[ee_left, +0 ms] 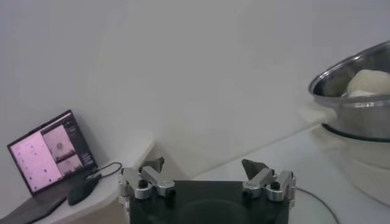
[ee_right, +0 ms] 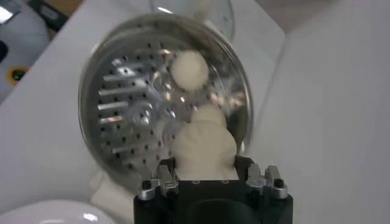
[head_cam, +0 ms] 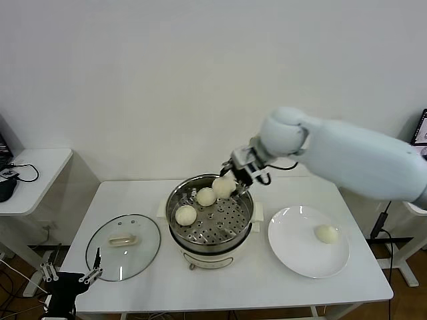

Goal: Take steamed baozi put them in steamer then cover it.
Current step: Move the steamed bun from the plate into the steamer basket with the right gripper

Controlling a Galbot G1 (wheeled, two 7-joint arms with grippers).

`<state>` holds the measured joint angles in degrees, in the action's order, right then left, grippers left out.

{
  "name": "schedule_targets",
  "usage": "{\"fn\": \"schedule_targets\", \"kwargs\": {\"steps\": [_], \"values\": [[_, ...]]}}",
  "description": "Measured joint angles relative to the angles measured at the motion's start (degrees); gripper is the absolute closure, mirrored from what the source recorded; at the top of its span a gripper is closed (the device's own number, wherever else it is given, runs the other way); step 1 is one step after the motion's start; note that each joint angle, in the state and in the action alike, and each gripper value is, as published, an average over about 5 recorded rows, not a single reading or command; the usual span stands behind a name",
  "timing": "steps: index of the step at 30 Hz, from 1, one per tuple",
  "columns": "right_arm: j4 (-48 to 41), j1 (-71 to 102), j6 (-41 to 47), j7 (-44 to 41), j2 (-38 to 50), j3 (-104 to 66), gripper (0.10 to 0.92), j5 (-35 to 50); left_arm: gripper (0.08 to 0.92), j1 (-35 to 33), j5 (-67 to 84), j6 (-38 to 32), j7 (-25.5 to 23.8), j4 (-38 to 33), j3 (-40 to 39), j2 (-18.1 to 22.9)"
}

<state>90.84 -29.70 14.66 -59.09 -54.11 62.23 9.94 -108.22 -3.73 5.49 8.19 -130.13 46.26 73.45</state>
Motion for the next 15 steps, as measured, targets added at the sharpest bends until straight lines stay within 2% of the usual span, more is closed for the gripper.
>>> {"fn": "schedule_targets", "kwargs": {"steps": [15], "values": [[0.11, 2.68, -10.25, 1.92, -6.27, 7.98, 0.414, -7.98, 0.177, -0.05, -0.14, 0.03, -0.01, -0.18, 0.23, 1.31]]}}
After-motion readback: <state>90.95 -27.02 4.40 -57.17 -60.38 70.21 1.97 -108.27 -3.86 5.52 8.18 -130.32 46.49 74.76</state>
